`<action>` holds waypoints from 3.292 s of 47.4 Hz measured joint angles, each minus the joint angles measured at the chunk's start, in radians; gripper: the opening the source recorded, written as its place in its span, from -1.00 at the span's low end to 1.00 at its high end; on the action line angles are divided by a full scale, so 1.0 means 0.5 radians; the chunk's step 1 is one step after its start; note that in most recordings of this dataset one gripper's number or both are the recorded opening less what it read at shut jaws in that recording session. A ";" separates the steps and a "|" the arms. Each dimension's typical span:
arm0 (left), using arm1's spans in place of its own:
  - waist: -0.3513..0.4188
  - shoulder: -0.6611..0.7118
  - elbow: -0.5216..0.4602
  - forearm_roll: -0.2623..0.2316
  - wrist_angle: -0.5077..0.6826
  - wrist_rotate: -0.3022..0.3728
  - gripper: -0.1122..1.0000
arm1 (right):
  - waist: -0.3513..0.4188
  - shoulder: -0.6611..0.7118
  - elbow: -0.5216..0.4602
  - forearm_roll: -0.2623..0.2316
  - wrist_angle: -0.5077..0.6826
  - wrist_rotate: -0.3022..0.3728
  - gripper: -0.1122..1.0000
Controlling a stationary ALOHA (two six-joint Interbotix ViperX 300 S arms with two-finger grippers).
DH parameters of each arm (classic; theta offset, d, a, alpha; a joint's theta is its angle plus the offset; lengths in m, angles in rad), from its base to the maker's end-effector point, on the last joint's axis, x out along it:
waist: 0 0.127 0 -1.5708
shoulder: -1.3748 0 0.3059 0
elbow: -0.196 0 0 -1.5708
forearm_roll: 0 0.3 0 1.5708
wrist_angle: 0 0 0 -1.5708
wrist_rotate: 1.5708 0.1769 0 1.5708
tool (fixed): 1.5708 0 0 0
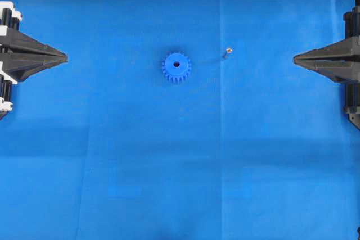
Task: Insert the shaft placed at a random location into the center hole of the small gear at another random location.
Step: 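Move the right gripper left toward the small silver shaft, opening it, then close the right gripper around the silver shaft and lift it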
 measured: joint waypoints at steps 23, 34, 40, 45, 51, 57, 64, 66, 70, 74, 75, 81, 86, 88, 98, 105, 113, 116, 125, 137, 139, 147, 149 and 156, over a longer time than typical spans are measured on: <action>0.000 -0.067 0.003 0.000 0.080 -0.021 -0.80 | -0.163 0.190 -0.006 0.000 -0.028 -0.043 -0.89; 0.000 -0.067 0.003 0.000 0.083 -0.021 -0.80 | -0.285 0.574 0.009 0.064 -0.279 -0.018 -0.52; 0.000 -0.071 0.006 0.000 0.083 -0.021 -0.80 | -0.298 0.838 0.012 0.135 -0.387 -0.015 0.11; 0.000 -0.071 0.006 0.000 0.083 -0.021 -0.80 | -0.313 1.012 0.009 0.196 -0.472 -0.015 0.65; 0.000 -0.067 0.006 0.000 0.083 -0.021 -0.80 | -0.325 1.261 0.009 0.285 -0.617 -0.015 0.51; 0.000 -0.071 0.018 0.000 0.080 -0.021 -0.80 | -0.325 1.491 -0.006 0.377 -0.764 -0.015 0.49; 0.000 -0.074 0.021 0.003 0.083 -0.021 -0.80 | -0.328 1.709 -0.052 0.451 -0.853 -0.012 0.49; 0.000 -0.077 0.025 0.000 0.083 -0.021 -0.80 | -0.325 1.767 -0.074 0.463 -0.871 -0.012 0.49; 0.000 -0.080 0.028 0.000 0.083 -0.021 -0.80 | -0.328 1.890 -0.110 0.494 -0.896 -0.015 0.49; 0.000 -0.080 0.031 0.003 0.083 -0.021 -0.80 | -0.331 1.982 -0.144 0.522 -0.908 -0.015 0.49; 0.000 -0.077 0.031 0.000 0.083 -0.021 -0.80 | -0.334 2.003 -0.150 0.525 -0.911 -0.012 0.49; 0.000 -0.080 0.037 0.003 0.083 -0.021 -0.80 | -0.334 2.105 -0.184 0.552 -0.933 -0.015 0.48; 0.000 -0.080 0.037 0.000 0.086 -0.021 -0.80 | -0.334 2.123 -0.190 0.577 -0.939 -0.012 0.46; 0.000 -0.080 0.037 0.003 0.083 -0.021 -0.80 | -0.334 2.123 -0.190 0.583 -0.942 -0.012 0.44; 0.000 -0.080 0.037 0.000 0.086 -0.021 -0.80 | -0.334 2.123 -0.163 0.589 -0.991 -0.012 0.22; 0.000 -0.080 0.040 0.000 0.086 -0.021 -0.80 | -0.334 2.123 -0.156 0.598 -1.031 -0.012 -0.28; 0.000 -0.080 0.040 0.003 0.086 -0.025 -0.80 | -0.334 2.123 -0.156 0.598 -1.034 -0.003 -0.74; 0.000 -0.080 0.040 0.000 0.086 -0.021 -0.80 | -0.334 2.123 -0.156 0.598 -1.034 -0.006 -0.74; 0.000 -0.080 0.040 0.000 0.104 -0.021 -0.80 | -0.334 2.123 -0.160 0.598 -1.025 -0.003 -0.74; 0.000 -0.080 0.043 0.003 0.110 -0.021 -0.80 | -0.328 1.960 -0.166 0.598 -0.884 -0.021 -0.74; 0.000 -0.080 0.043 0.003 0.114 -0.021 -0.80 | -0.328 1.899 -0.163 0.598 -0.841 -0.031 -0.74; 0.000 -0.080 0.040 0.000 0.114 -0.021 -0.80 | -0.331 1.598 -0.166 0.598 -0.632 -0.095 -0.74; 0.000 -0.080 0.043 0.000 0.114 -0.021 -0.80 | -0.331 1.546 -0.166 0.598 -0.595 -0.110 -0.74; 0.000 -0.080 0.043 0.003 0.117 -0.021 -0.80 | -0.334 1.488 -0.166 0.598 -0.518 -0.120 -0.74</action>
